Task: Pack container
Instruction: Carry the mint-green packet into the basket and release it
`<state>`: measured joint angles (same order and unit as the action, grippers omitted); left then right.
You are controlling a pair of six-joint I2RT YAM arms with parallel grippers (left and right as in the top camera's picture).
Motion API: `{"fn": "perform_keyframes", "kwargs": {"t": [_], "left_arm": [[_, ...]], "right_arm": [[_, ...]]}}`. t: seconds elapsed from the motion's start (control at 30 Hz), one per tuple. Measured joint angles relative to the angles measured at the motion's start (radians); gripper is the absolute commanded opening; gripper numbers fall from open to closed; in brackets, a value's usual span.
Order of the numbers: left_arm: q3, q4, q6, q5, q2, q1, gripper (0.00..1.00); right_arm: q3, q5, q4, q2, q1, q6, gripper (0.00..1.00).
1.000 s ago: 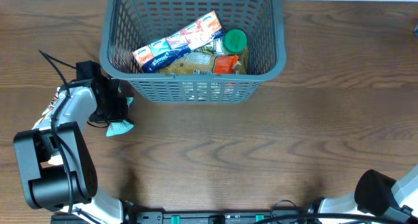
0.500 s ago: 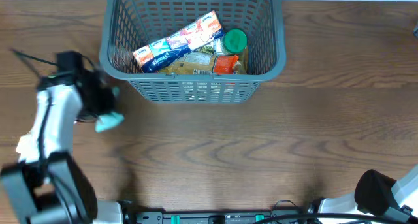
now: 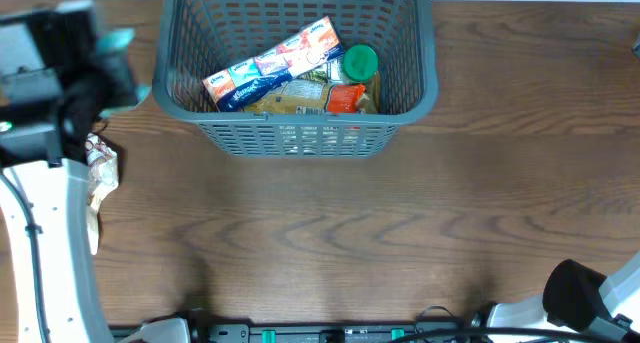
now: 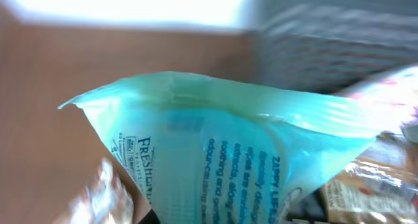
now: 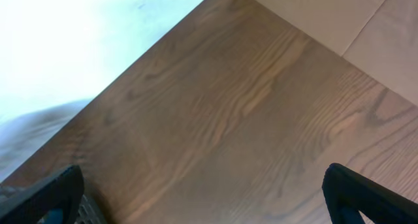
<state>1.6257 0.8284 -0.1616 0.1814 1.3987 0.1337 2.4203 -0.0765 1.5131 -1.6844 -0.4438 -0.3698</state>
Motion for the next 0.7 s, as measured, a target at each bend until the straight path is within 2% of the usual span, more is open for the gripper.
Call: {"fn": "perform_keyframes", "kwargs": {"t": [0.17,0.33,0.47,0.7], "left_arm": [[0.041,-0.185,-0.348,-0.005,0.004,-0.214,0.06],[0.049,-0.305,-0.625,-0.006,0.052,-0.341,0.06],[0.056,-0.275,-0.731,-0.007,0.153,-0.383,0.06],[0.051,-0.019,-0.781,-0.005,0.377,-0.397,0.06]], "right_arm": [[0.000,0.011,-0.001,0.000,0.000,0.000,0.99],[0.000,0.021,-0.002,0.000,0.000,0.000,0.99],[0.000,0.026,-0.001,0.000,0.000,0.000,0.99],[0.000,0.037,0.000,0.000,0.000,0.001,0.99]]}}
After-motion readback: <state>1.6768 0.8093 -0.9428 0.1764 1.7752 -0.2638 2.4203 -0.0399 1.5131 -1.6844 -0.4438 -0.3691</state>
